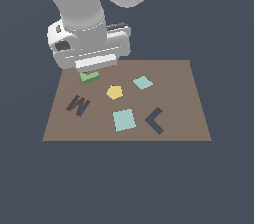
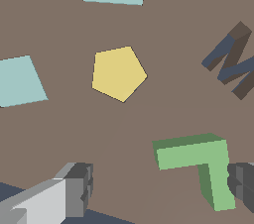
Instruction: Insert a designated object into the corresponding slot on a board.
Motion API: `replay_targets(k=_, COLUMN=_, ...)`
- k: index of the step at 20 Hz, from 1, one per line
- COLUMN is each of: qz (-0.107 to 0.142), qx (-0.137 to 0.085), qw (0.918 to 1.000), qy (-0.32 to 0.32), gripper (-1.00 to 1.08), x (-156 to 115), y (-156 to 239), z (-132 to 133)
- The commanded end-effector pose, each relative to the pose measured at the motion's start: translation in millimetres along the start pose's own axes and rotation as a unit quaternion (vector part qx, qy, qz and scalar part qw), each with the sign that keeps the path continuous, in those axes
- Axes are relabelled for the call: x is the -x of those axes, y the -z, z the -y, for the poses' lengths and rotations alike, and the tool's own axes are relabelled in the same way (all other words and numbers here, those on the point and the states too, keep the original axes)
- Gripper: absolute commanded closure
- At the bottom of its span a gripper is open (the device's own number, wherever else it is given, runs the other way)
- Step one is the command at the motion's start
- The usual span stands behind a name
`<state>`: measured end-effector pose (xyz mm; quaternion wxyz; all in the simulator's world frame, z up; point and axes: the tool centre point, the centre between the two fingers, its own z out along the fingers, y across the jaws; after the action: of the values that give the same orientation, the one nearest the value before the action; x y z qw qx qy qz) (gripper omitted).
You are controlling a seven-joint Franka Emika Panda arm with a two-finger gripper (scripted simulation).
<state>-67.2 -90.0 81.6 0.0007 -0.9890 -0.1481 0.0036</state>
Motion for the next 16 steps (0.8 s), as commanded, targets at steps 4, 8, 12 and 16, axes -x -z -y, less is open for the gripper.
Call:
replay_targets(k=4, qz=-0.002, qx=0.001, qw=0.9993, qy=0.038, gripper=-0.92, x=14.1, y=-16.3, z=-19.1)
replay_targets(k=8, qz=-0.003, qx=0.001, qw=0.9984, qy=0.056, gripper=-0.92, x=20.1, y=-24.5, z=-29.4)
replay_targets(k=12, qz=-0.003, qx=0.001, qw=0.9977, qy=0.067, gripper=-0.92, x=23.5, y=-29.6, z=-36.2)
replay_targets(k=16, qz=-0.003, qx=0.001, qw=0.9974, qy=0.072, gripper=-0.92, x=24.2, y=-31.7, z=-39.2)
